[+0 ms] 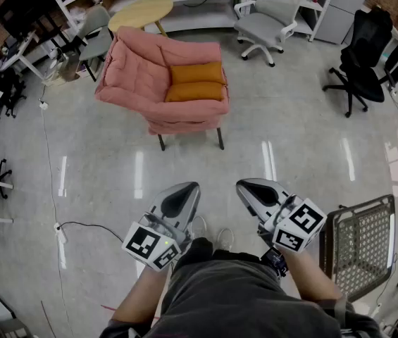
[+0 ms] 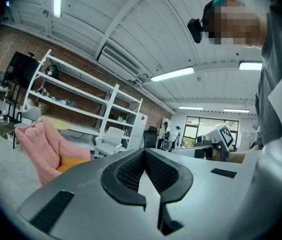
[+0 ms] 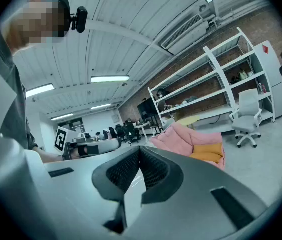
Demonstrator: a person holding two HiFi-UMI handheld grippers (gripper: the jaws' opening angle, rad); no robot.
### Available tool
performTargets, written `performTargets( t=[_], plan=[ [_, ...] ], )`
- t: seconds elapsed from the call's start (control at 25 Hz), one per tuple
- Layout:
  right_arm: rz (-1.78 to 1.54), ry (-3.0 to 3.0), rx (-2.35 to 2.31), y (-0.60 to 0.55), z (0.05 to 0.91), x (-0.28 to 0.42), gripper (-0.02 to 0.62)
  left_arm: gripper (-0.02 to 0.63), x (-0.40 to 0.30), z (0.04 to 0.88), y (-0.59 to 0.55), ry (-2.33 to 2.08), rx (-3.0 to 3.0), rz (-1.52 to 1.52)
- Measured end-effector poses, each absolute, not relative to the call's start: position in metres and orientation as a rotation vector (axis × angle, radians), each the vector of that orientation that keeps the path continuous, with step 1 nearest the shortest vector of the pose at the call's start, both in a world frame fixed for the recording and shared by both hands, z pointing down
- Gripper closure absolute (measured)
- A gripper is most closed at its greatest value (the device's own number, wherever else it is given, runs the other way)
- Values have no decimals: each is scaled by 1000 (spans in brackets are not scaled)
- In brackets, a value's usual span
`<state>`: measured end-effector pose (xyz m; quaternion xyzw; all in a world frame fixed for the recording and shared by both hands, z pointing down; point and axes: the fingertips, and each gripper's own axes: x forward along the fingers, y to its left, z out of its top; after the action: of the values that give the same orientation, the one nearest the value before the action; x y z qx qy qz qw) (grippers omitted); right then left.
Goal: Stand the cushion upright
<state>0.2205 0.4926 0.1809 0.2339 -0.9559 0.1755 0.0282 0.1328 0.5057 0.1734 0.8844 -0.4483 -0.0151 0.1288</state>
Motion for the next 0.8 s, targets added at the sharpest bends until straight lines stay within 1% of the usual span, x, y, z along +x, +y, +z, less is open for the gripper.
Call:
performTargets(
  t=[0.32, 0.56, 0.8],
  plan=[
    [544, -2940, 725, 482, 184, 206, 580, 595, 118, 178, 495, -1293, 2566, -56],
    [612, -2917, 799, 455, 188, 180, 578, 595, 86, 183, 473, -1264, 2563, -60],
    [605, -2904, 887, 420, 181, 144, 578, 595, 46, 179, 438, -1223, 2599, -64]
  ],
)
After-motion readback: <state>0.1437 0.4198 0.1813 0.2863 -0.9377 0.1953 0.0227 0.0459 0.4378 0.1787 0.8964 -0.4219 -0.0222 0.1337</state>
